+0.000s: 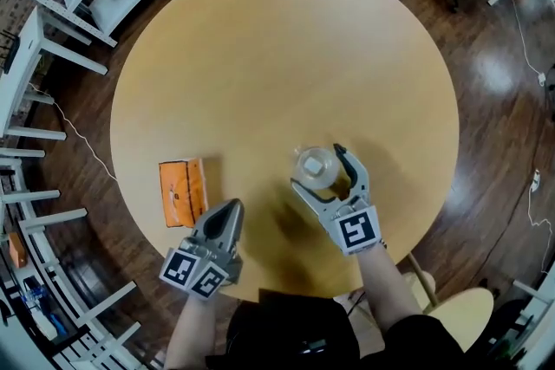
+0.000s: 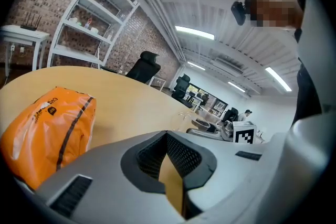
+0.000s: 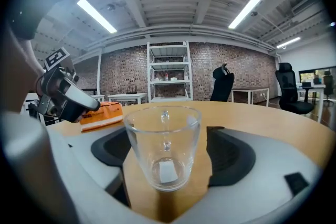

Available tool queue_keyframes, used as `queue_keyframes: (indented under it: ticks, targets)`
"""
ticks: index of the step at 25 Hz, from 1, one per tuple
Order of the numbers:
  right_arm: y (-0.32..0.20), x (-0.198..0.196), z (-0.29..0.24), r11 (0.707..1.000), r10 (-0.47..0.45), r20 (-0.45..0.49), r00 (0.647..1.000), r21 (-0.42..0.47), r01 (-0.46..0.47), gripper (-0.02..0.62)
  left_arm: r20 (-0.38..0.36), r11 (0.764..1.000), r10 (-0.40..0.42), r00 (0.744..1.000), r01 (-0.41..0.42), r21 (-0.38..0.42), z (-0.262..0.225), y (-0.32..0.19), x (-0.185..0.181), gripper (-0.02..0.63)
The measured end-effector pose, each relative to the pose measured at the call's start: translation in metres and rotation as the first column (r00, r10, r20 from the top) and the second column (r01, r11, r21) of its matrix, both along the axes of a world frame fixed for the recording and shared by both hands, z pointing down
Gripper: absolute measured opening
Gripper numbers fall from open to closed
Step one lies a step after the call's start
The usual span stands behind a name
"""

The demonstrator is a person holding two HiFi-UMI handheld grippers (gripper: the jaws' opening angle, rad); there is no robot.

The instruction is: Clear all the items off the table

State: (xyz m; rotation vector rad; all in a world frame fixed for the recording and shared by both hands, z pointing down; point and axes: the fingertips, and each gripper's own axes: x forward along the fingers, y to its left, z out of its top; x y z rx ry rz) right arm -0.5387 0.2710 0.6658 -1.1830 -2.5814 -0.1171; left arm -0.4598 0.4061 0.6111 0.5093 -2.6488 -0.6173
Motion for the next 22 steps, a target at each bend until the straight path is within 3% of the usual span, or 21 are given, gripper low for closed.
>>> queue_keyframes:
  ticks: [6,12,22]
  targets:
    - [0.01,-0.004,0.006,1.0,-0.008,0.011,1.0,-0.015,0.008,0.453,-0.006,0.999,0.052,0.999,-0.052,0.002,0.0,-0.011,0.005,0.005]
    - [0.014,-0.01,0.007,1.0,-0.017,-0.003,1.0,-0.002,0.017,0.411,0.003,0.993,0.108,0.994,-0.108,-0.056,-0.003,-0.015,-0.001,0.005]
    - [0.031,0.018,-0.046,0.997,-0.007,0.043,0.999,-0.072,0.01,0.41,0.077,0.996,0.092,0.993,-0.091,-0.016,-0.03,0.003,0.008,0.005]
